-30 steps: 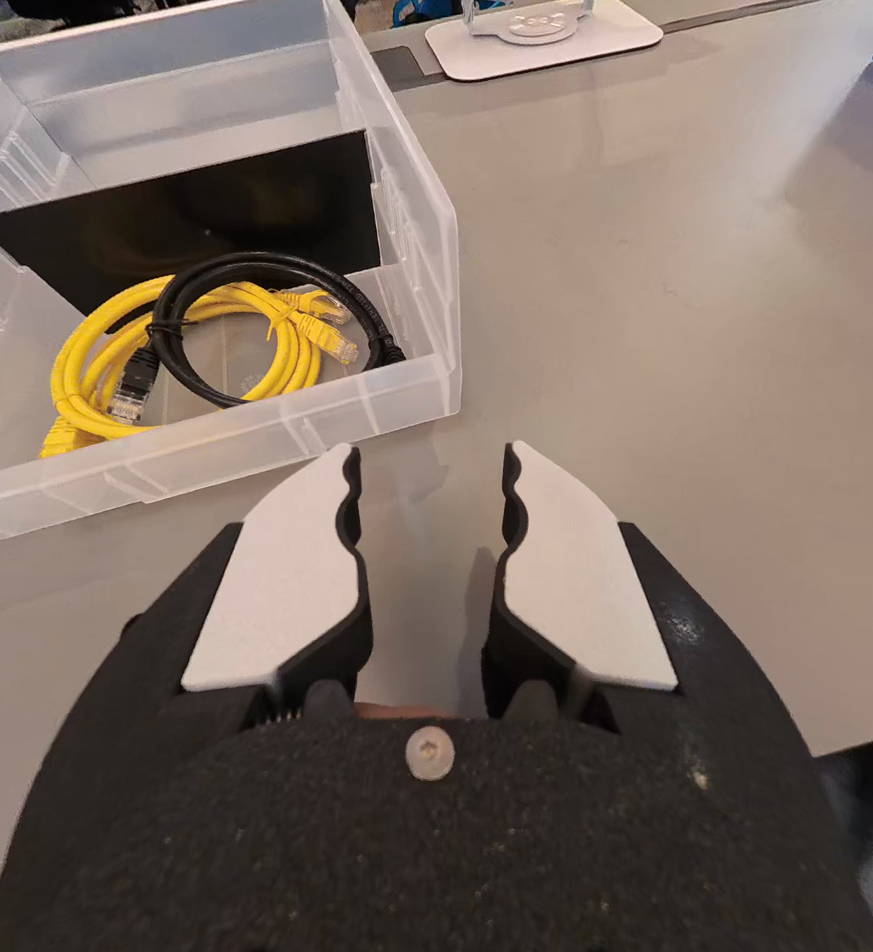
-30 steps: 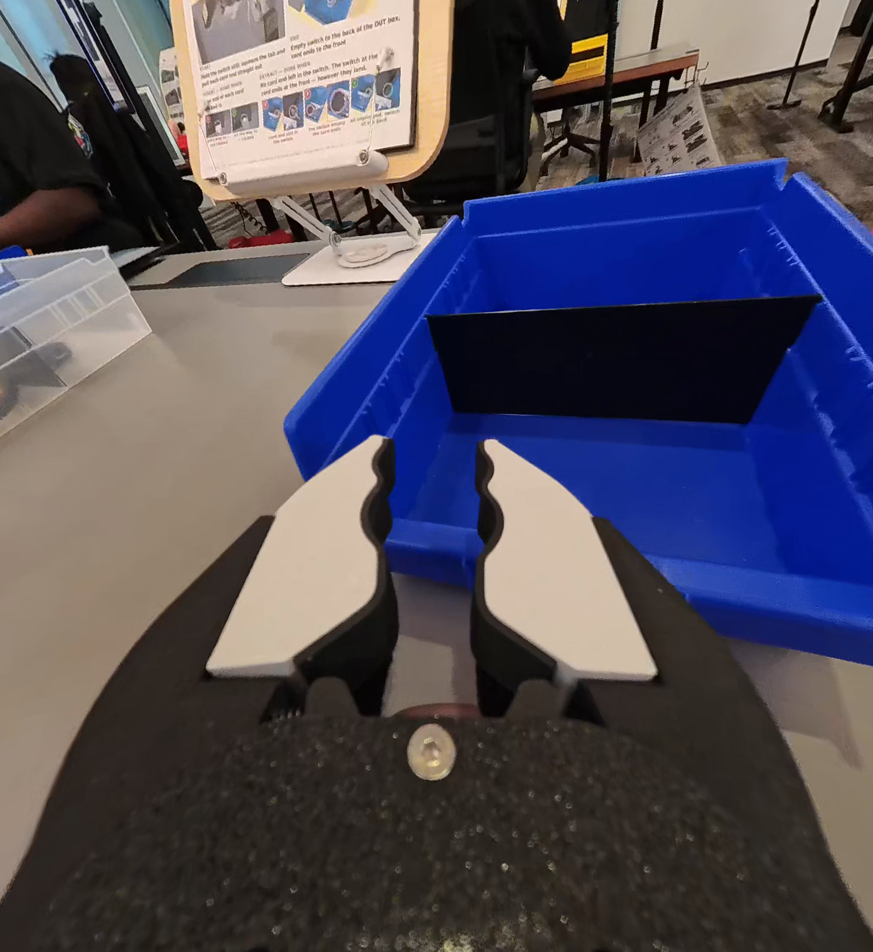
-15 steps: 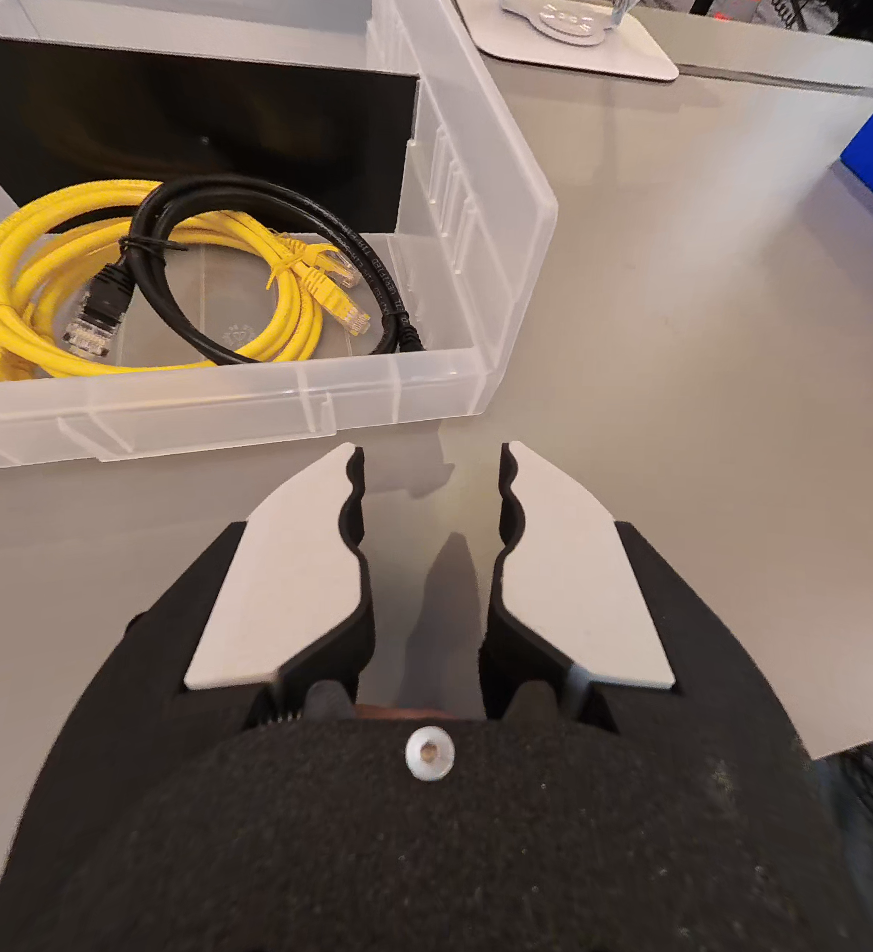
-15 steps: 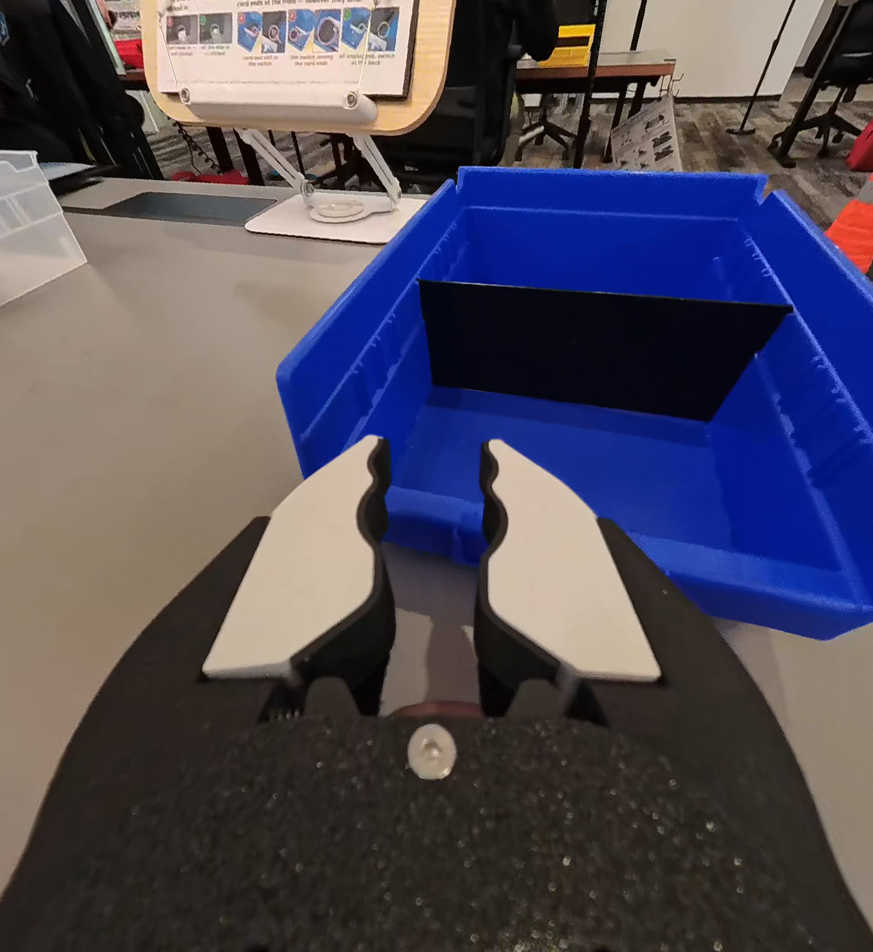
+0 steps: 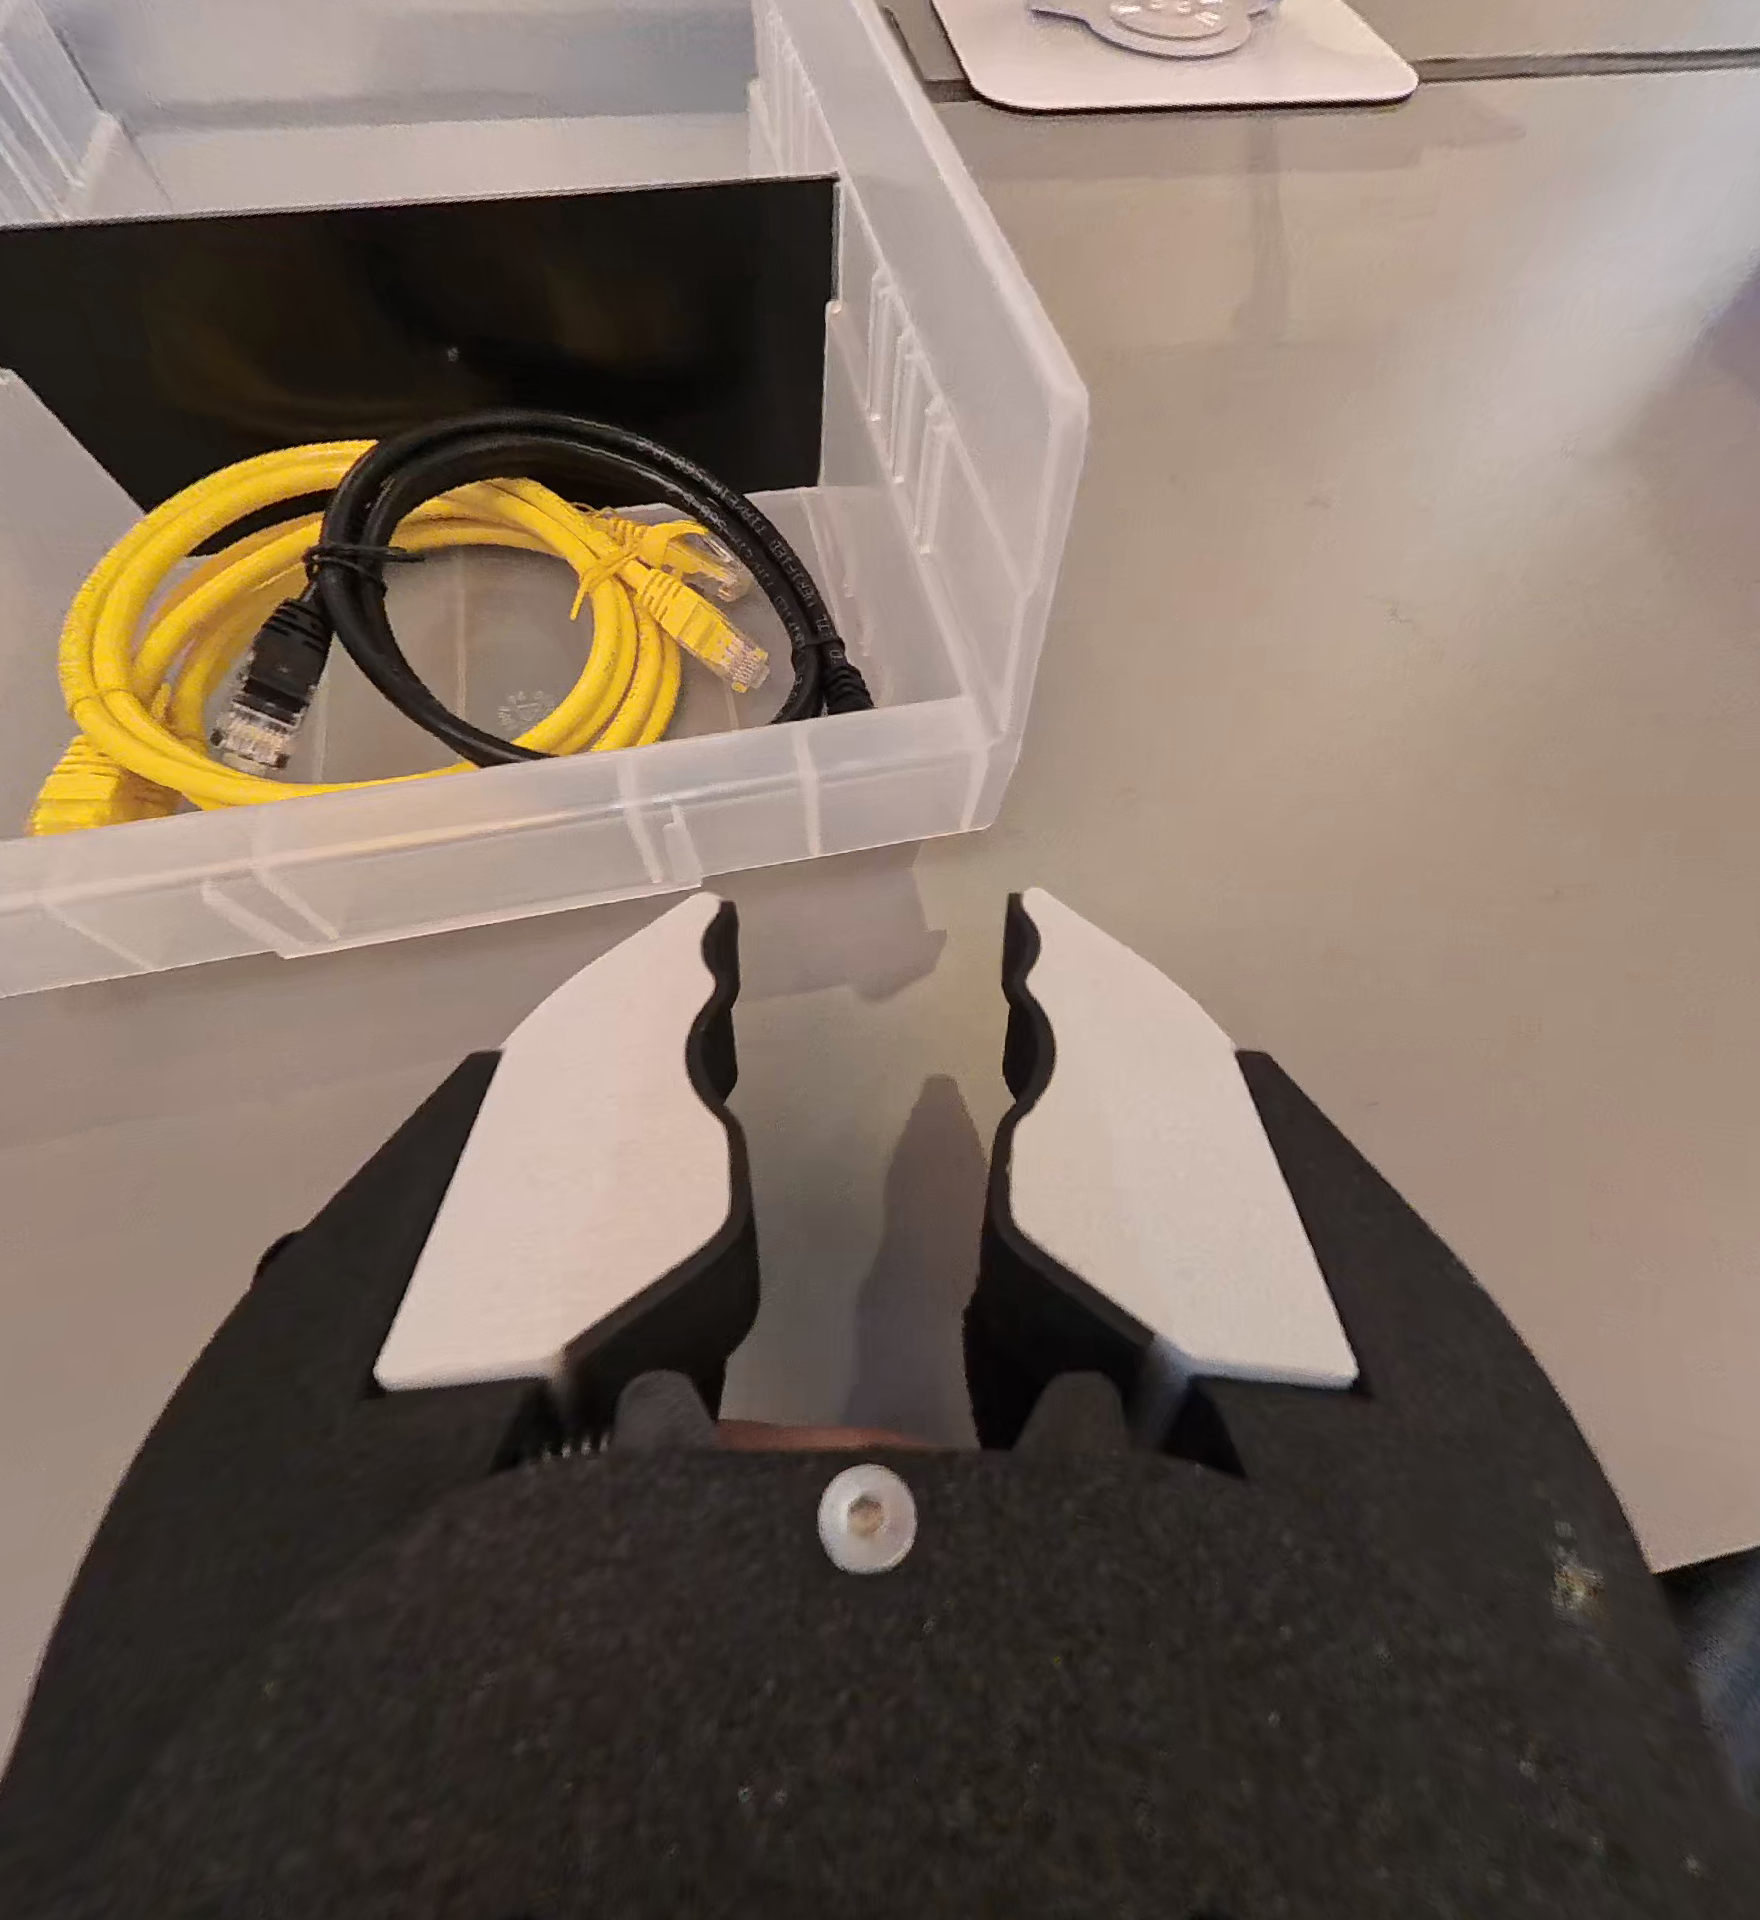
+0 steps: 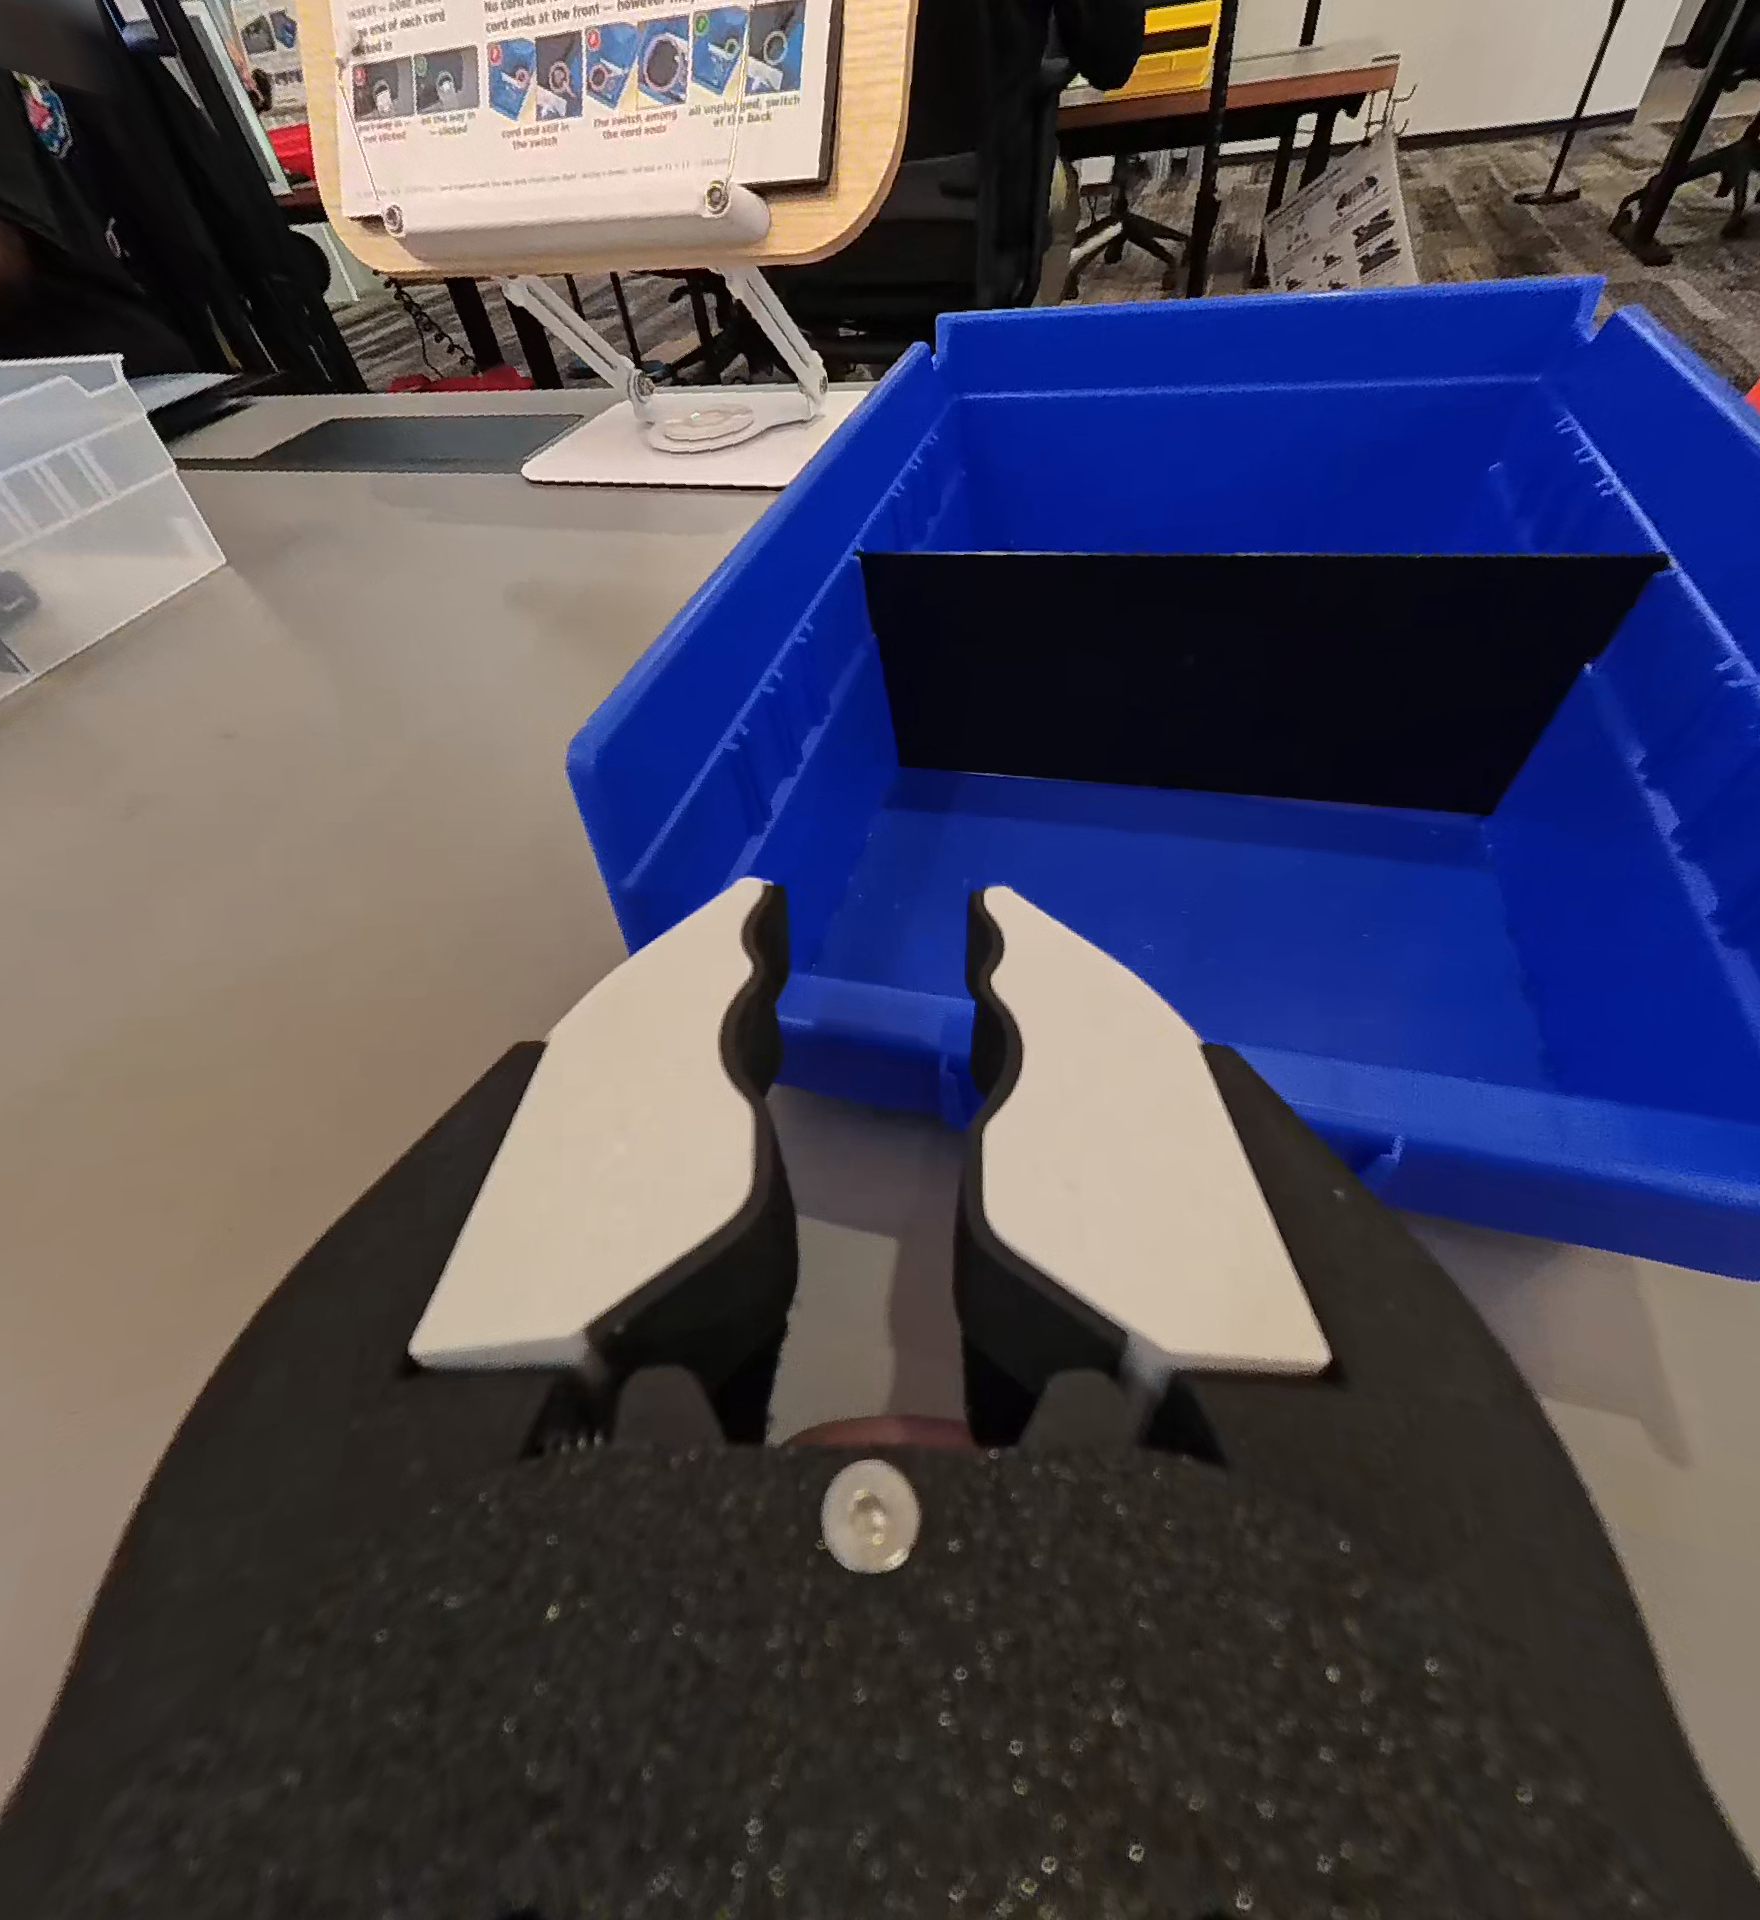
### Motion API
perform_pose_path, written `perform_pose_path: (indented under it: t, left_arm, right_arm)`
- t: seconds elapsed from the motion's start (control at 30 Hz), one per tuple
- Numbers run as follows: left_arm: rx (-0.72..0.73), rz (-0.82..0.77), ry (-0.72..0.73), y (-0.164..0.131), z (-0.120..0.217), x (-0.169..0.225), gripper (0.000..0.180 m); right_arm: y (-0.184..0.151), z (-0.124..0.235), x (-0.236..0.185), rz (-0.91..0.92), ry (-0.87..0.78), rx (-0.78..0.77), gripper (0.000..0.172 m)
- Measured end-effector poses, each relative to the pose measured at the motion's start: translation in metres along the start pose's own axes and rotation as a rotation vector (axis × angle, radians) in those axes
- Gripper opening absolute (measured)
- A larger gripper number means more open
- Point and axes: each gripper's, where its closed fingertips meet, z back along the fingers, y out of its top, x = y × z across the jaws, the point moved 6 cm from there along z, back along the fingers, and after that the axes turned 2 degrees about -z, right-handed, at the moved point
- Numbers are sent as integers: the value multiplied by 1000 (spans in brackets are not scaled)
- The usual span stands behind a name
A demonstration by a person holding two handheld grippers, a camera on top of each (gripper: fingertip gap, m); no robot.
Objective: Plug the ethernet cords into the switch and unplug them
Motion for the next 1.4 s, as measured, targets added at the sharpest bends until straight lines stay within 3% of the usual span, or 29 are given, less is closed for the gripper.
perform_pose_path:
  t: [0.23,0.67,0.73,0.8,0.87,0.97,1.13,1.23,1.4]
  left_arm:
    - [-4,-67,32,0,0,2,48]
    - [-29,-43,-1,-2,-2,1,52]
    - [-18,-23,-17,8,0,1,52]
    - [-29,49,-132,33,2,3,53]
    - [-156,96,-241,60,1,-2,55]
    - [-364,70,-382,108,-14,-15,75]
    - [-506,47,-256,176,-89,-66,74]
    - [-669,86,-165,182,-142,-90,75]
    - [-1046,57,-13,149,-188,-117,80]
  right_arm:
    - [0,0,0,-2,0,-1,32]
    - [-1,-2,-8,31,7,-14,32]
    - [-1,-3,-10,25,14,-12,32]
    - [-1,-5,-13,16,22,-15,32]
    - [-1,-6,-17,13,41,-17,32]
    - [-2,-9,-23,30,64,-23,32]
    - [-1,-8,-30,25,95,-21,32]
    - [-2,-6,-32,29,97,-23,32]
    - [-3,-3,-32,28,98,-27,32]
